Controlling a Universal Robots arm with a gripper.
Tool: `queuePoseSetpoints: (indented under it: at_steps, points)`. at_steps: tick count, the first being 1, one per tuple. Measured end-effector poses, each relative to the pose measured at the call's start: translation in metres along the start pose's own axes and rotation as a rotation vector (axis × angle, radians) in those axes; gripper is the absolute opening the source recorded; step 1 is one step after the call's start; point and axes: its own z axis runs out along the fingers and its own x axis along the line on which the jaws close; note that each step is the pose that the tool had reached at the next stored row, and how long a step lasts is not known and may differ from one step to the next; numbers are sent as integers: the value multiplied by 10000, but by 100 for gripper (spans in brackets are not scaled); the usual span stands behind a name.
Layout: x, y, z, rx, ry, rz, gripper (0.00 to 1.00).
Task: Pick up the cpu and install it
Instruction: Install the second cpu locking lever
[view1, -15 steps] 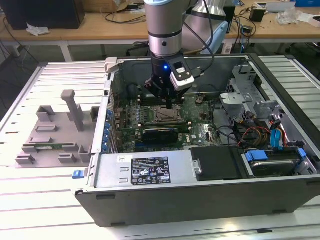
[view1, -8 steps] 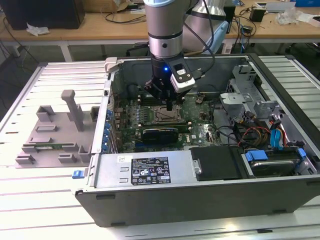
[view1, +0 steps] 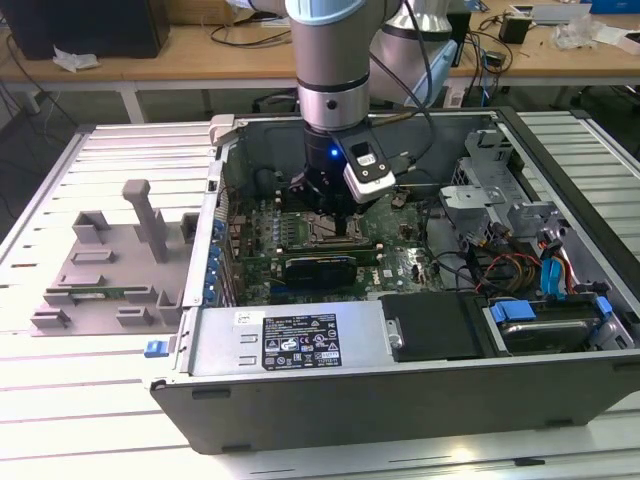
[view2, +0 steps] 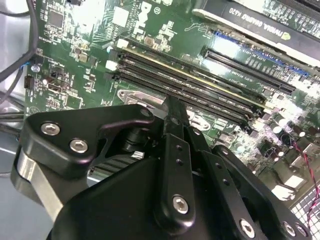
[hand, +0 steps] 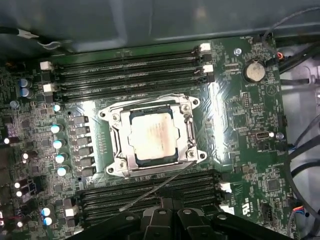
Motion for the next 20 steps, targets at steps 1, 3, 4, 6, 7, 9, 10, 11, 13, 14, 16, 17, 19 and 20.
queuePoseSetpoints:
  at_steps: [1,3,4,6,7,9,10,11,13,14,16,17,19,20]
  points:
    - [13,-2,4,-3,1,-17,11]
    - [48,-7,10,-8,0,-71,11]
    - [67,-9,14,-13,-1,-117,11]
    - [79,-11,25,-35,-3,-395,11]
    - [86,-12,30,-44,-4,-508,11]
    - [126,-12,41,-48,-5,-534,11]
    - [157,-11,51,-47,-4,-535,11]
    - [168,-12,62,-47,-4,-534,11]
    - [182,-14,78,-47,-4,-535,11]
    - [187,-15,83,-47,-4,-535,11]
    - [203,-16,100,-48,-4,-534,11]
    - [207,-17,105,-48,-4,-534,11]
    - [221,-19,118,-47,-4,-534,11]
    - [236,-20,143,-48,-5,-534,11]
